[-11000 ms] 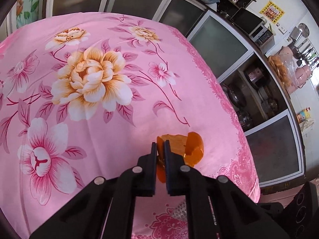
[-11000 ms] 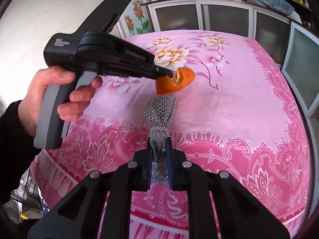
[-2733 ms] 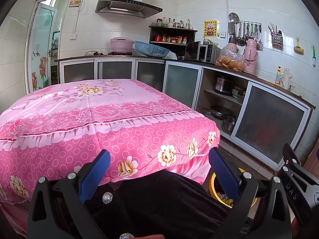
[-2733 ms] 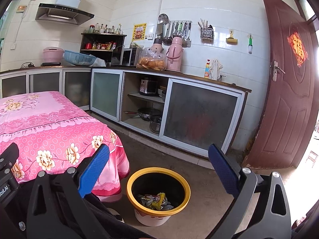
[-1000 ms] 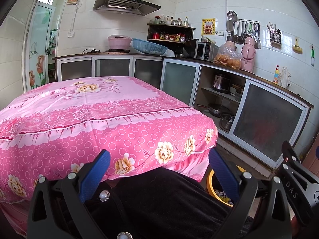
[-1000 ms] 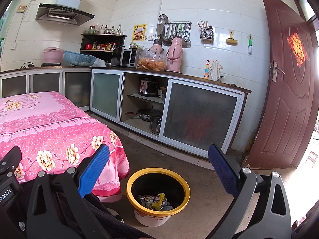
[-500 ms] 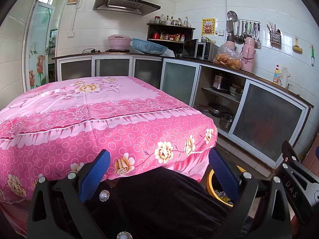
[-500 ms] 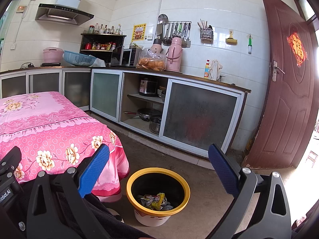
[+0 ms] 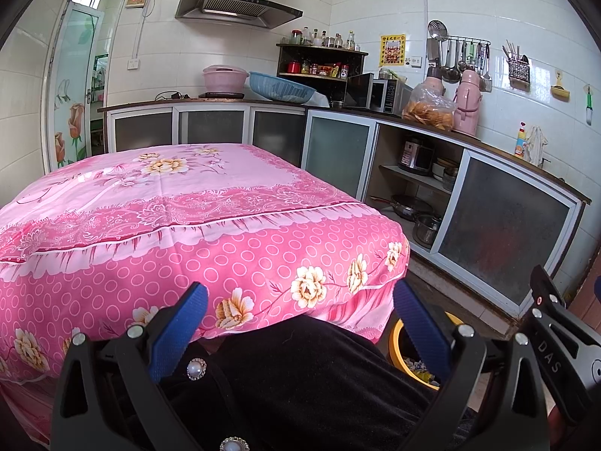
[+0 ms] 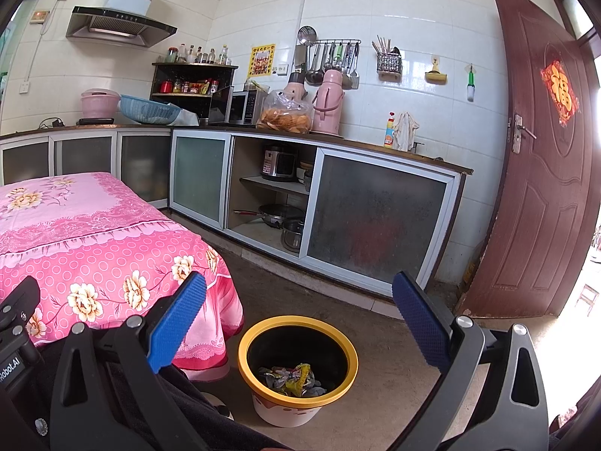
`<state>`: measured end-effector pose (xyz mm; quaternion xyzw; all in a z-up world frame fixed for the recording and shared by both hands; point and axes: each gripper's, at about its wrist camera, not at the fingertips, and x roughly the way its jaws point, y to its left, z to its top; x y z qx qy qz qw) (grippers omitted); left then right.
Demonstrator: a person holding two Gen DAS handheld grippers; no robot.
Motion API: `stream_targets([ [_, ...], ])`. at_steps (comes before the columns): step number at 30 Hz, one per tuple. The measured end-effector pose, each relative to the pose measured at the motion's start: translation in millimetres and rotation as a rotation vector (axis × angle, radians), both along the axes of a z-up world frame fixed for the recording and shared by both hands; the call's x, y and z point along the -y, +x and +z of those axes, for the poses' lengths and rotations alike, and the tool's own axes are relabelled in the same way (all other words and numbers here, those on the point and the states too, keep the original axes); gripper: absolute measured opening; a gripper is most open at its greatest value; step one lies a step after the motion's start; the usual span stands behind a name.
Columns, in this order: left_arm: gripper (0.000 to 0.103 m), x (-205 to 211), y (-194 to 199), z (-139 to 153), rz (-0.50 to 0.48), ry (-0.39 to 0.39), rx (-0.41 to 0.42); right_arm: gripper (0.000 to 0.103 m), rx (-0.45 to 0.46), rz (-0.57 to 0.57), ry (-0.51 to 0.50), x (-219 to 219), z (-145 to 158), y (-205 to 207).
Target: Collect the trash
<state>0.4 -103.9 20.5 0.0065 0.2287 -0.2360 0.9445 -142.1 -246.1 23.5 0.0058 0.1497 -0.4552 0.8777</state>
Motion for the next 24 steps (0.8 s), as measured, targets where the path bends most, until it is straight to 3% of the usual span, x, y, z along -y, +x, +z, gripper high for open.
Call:
stream_targets([
  [24,0.095,-1.6,3.2,-2.4,0.004,0.0,-0.014,0.095,0.0,0.0,0.001,0.4,0.1,-0.1],
])
